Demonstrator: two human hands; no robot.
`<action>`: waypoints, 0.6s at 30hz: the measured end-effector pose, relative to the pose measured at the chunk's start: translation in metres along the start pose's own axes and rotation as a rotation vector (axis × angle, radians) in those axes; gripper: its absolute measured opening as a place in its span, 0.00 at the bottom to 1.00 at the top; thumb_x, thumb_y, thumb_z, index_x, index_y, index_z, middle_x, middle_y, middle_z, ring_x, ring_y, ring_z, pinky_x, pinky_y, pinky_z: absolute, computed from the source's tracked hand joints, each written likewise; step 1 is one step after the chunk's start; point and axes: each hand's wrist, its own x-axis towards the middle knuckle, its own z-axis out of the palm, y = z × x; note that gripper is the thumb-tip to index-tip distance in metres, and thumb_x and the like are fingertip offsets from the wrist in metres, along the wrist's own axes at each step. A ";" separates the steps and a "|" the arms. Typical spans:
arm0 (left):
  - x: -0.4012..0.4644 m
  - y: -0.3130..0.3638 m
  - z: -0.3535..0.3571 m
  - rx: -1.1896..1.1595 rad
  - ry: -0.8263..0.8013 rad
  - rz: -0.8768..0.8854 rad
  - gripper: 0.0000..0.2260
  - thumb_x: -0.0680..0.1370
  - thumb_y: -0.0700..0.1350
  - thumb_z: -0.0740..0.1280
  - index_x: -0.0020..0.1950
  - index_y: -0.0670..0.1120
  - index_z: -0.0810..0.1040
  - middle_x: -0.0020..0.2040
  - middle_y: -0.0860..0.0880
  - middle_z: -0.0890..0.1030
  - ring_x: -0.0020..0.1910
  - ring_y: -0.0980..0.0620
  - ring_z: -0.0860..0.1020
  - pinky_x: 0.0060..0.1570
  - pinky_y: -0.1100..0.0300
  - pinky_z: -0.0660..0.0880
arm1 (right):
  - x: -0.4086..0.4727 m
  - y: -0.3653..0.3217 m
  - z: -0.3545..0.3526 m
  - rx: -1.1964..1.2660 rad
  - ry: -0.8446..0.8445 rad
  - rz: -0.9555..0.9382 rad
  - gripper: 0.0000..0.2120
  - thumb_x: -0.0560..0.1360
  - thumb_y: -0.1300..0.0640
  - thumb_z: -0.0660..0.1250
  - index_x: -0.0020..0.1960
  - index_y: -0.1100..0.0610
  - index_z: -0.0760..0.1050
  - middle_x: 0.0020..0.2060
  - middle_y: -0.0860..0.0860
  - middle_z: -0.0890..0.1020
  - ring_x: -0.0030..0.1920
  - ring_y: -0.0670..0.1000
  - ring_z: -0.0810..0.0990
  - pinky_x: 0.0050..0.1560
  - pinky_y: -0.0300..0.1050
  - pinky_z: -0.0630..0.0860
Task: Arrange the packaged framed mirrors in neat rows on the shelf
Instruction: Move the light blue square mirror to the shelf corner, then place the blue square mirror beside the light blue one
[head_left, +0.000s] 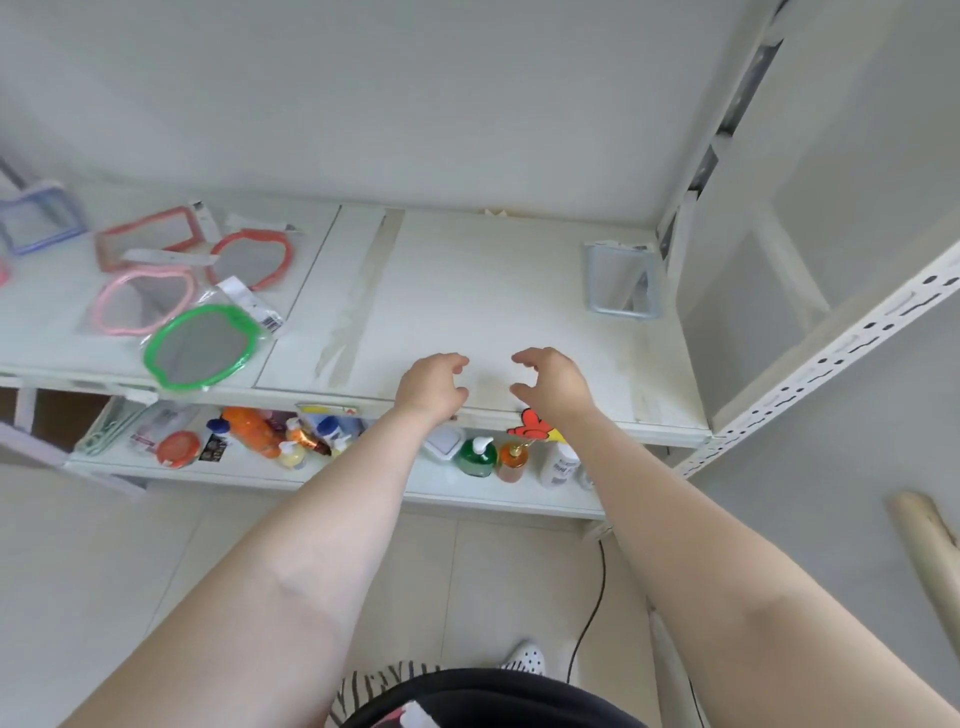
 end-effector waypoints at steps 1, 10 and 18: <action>-0.007 -0.012 -0.008 0.006 0.014 0.001 0.22 0.74 0.41 0.65 0.69 0.47 0.72 0.64 0.49 0.78 0.63 0.47 0.75 0.63 0.56 0.71 | -0.003 -0.011 0.007 -0.012 -0.007 -0.012 0.21 0.74 0.57 0.68 0.66 0.53 0.74 0.61 0.53 0.77 0.62 0.53 0.75 0.60 0.47 0.73; -0.087 -0.163 -0.098 -0.090 0.150 -0.069 0.20 0.73 0.40 0.67 0.66 0.48 0.75 0.61 0.49 0.80 0.60 0.48 0.77 0.60 0.59 0.72 | -0.039 -0.140 0.112 -0.002 -0.042 -0.067 0.20 0.73 0.55 0.69 0.64 0.52 0.75 0.58 0.50 0.80 0.58 0.51 0.77 0.58 0.45 0.74; -0.145 -0.286 -0.180 -0.150 0.212 -0.169 0.22 0.72 0.39 0.68 0.67 0.46 0.75 0.61 0.47 0.81 0.60 0.47 0.78 0.62 0.54 0.73 | -0.057 -0.262 0.202 0.009 -0.093 -0.116 0.20 0.71 0.58 0.69 0.63 0.52 0.76 0.58 0.50 0.81 0.57 0.52 0.79 0.59 0.45 0.75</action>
